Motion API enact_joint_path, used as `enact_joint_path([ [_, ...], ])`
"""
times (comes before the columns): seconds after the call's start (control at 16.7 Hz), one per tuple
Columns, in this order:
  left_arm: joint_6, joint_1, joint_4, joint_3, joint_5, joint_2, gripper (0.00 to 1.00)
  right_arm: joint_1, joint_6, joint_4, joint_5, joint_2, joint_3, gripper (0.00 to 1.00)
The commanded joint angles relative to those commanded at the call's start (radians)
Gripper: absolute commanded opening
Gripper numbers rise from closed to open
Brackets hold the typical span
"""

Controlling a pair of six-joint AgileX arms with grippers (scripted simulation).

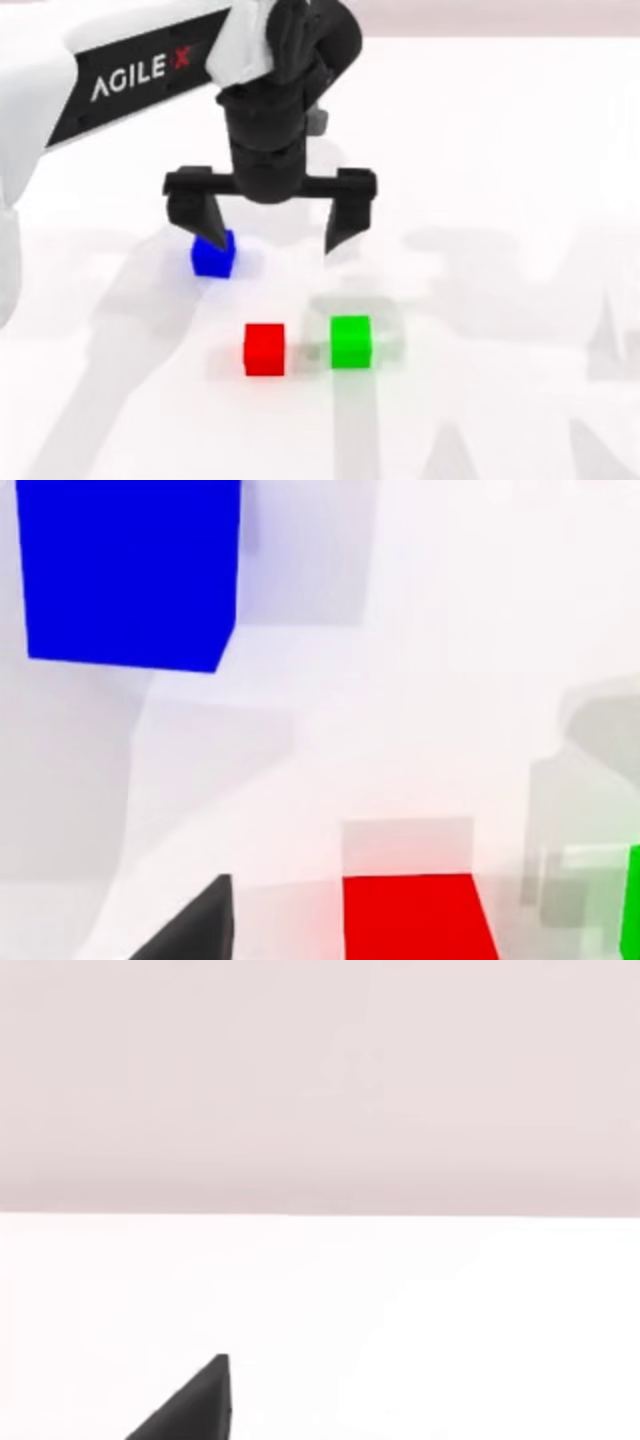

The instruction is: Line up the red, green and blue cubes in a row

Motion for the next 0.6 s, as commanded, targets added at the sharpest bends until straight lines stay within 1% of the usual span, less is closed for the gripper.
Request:
enact_joint_path([
  [0.18,0.151,0.11,0.006,0.008,0.004,0.017,1.0,0.0,0.0,0.0,0.0,0.0,0.0,1.0],
  [0.3,0.23,0.168,0.009,0.012,0.006,0.024,1.0,0.0,0.0,0.0,0.0,0.0,0.0,1.0],
  [0.42,0.271,0.2,0.011,0.015,0.007,0.029,1.0,0.0,0.0,0.0,0.0,0.0,0.0,1.0],
  [0.6,0.275,0.204,0.012,0.015,0.007,0.029,1.0,0.0,0.0,0.0,0.0,0.0,0.0,1.0],
])
